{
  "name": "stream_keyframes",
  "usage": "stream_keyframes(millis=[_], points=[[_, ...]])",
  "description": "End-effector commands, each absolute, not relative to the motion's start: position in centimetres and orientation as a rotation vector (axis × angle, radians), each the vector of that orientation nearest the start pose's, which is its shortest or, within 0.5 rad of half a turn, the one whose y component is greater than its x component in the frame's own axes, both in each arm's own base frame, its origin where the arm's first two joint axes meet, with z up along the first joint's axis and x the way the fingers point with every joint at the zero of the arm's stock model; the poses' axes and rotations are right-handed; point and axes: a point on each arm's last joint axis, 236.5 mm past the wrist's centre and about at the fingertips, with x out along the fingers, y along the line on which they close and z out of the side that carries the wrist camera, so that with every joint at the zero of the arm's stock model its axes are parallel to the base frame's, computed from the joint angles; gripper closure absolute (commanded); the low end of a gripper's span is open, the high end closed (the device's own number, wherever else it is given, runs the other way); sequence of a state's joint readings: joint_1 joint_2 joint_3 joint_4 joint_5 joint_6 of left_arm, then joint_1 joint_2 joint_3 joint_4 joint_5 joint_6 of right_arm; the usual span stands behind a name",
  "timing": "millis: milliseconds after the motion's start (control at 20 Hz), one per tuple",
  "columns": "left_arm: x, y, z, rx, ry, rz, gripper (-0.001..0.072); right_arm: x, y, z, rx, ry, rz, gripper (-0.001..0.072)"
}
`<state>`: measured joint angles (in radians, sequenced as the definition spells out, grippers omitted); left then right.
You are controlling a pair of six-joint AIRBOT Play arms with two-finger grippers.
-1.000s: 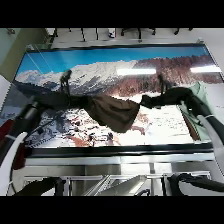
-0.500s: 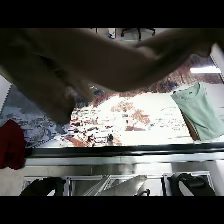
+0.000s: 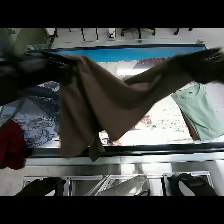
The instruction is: Fold the shirts.
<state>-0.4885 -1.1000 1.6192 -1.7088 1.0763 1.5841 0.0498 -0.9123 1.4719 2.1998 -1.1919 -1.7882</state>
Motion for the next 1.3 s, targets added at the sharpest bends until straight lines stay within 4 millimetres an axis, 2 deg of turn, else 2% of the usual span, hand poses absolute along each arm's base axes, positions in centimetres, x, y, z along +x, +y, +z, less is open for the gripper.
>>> stream_keyframes(millis=[0, 50, 150, 250, 350, 450, 500, 600, 650, 800, 950, 1100, 1250], points=[[41.2, -25.0, 13.1, 0.150, 0.873, -0.557, 0.0690, 36.7, 14.5, 15.0, 0.311, 0.921, 0.535, 0.0696], [41.6, -25.2, 8.5, 0.184, 0.966, -0.554, 0.0690, 37.2, 14.1, 10.4, 0.349, 0.990, 0.489, 0.0696], [41.8, -25.1, 1.1, 0.232, 1.110, -0.548, 0.0690, 38.0, 12.9, 1.8, 0.412, 1.098, 0.378, 0.0696], [42.5, -24.5, -3.4, 0.233, 1.203, -0.526, 0.0690, 38.5, 12.2, -3.5, 0.440, 1.175, 0.315, 0.0696], [43.3, -24.9, -4.7, 0.126, 1.257, -0.531, 0.0689, 39.0, 12.2, -5.8, 0.465, 1.210, 0.294, 0.0697], [44.6, -25.3, -3.4, -0.035, 1.281, -0.554, 0.0689, 40.1, 11.8, -5.9, 0.448, 1.182, 0.291, 0.0696], [45.3, -25.1, -2.1, -0.086, 1.274, -0.565, 0.0628, 40.9, 11.4, -5.2, 0.451, 1.160, 0.285, 0.0696], [46.4, -23.4, 0.8, -0.143, 1.269, -0.571, 0.0038, 42.6, 10.1, -3.3, 0.461, 1.106, 0.271, 0.0696], [46.1, -22.3, 2.1, -0.161, 1.295, -0.581, -0.0004, 43.3, 9.4, -2.4, 0.468, 1.089, 0.264, 0.0696], [42.7, -18.0, 3.5, -0.171, 1.463, -0.570, -0.0003, 43.7, 7.3, -1.2, 0.494, 1.087, 0.247, 0.0695], [39.2, -15.3, 2.4, -0.231, 1.546, -0.512, -0.0003, 43.2, 6.0, -1.5, 0.516, 1.110, 0.231, 0.0696], [35.9, -15.1, -0.8, -0.314, 1.554, -0.433, -0.0003, 43.1, 6.2, -1.5, 0.516, 1.113, 0.234, 0.0695], [33.5, -17.6, -3.4, -0.382, 1.514, -0.433, -0.0003, 43.1, 6.2, -1.5, 0.516, 1.113, 0.235, 0.0695]])
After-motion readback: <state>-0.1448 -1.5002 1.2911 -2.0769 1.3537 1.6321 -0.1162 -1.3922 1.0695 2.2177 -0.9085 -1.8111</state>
